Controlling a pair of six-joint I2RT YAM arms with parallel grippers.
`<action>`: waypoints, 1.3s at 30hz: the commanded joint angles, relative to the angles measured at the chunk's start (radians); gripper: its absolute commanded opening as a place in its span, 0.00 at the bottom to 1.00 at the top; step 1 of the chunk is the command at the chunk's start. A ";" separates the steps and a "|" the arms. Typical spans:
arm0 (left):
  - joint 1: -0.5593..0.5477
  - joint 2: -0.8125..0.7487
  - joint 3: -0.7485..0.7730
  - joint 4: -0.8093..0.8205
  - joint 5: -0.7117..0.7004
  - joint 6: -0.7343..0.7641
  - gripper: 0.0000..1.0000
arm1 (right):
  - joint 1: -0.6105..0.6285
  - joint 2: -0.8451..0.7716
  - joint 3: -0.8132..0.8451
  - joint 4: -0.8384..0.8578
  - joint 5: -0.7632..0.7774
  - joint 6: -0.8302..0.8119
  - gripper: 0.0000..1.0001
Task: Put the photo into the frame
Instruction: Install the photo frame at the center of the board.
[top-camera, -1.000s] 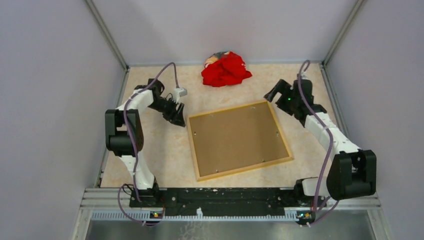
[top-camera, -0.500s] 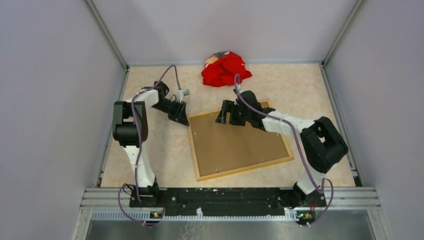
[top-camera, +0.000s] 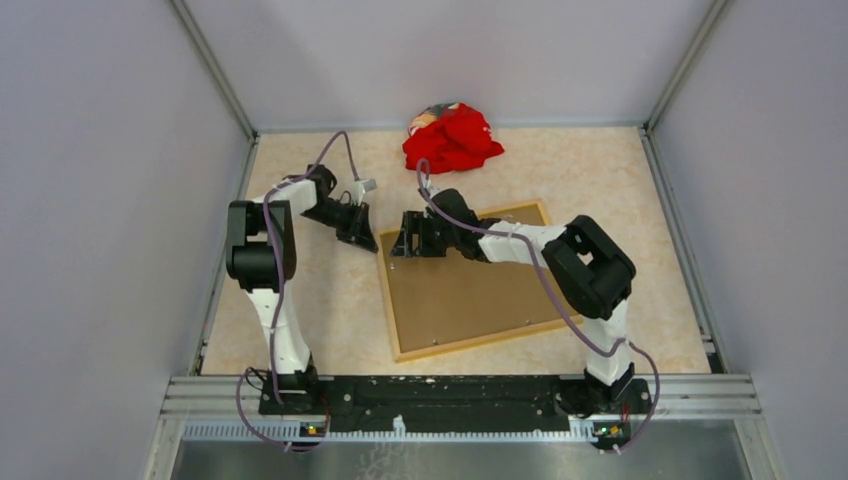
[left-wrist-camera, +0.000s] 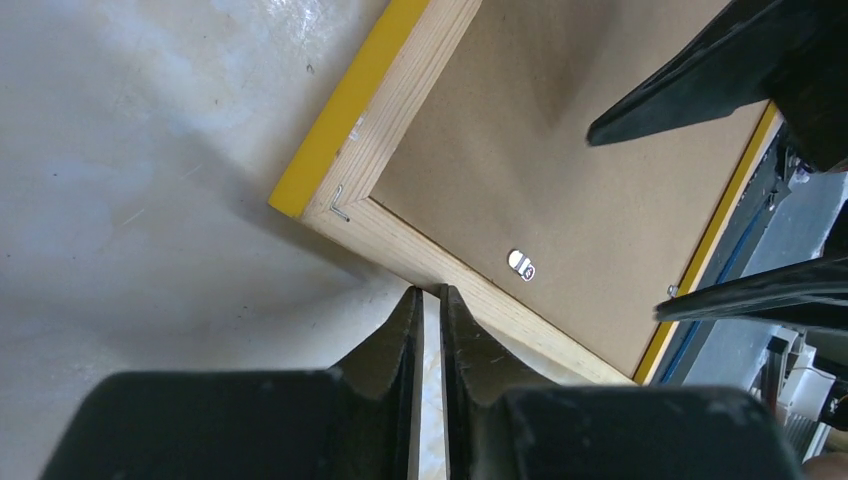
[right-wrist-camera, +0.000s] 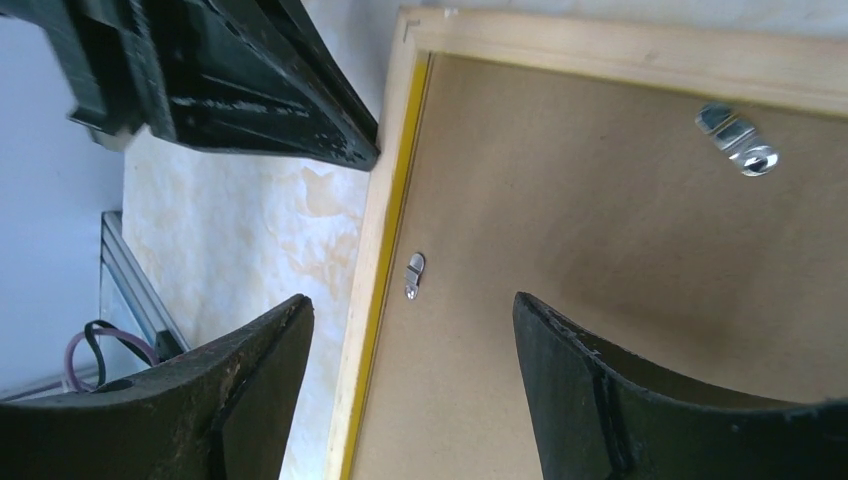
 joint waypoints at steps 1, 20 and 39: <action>-0.010 0.027 -0.017 0.058 -0.027 0.010 0.13 | 0.032 0.034 0.042 0.065 -0.022 0.017 0.73; -0.010 -0.005 -0.031 0.076 -0.075 0.008 0.11 | 0.076 0.119 0.096 0.059 -0.049 0.054 0.70; -0.009 -0.018 -0.034 0.076 -0.100 0.016 0.10 | 0.084 0.150 0.112 0.062 -0.072 0.076 0.69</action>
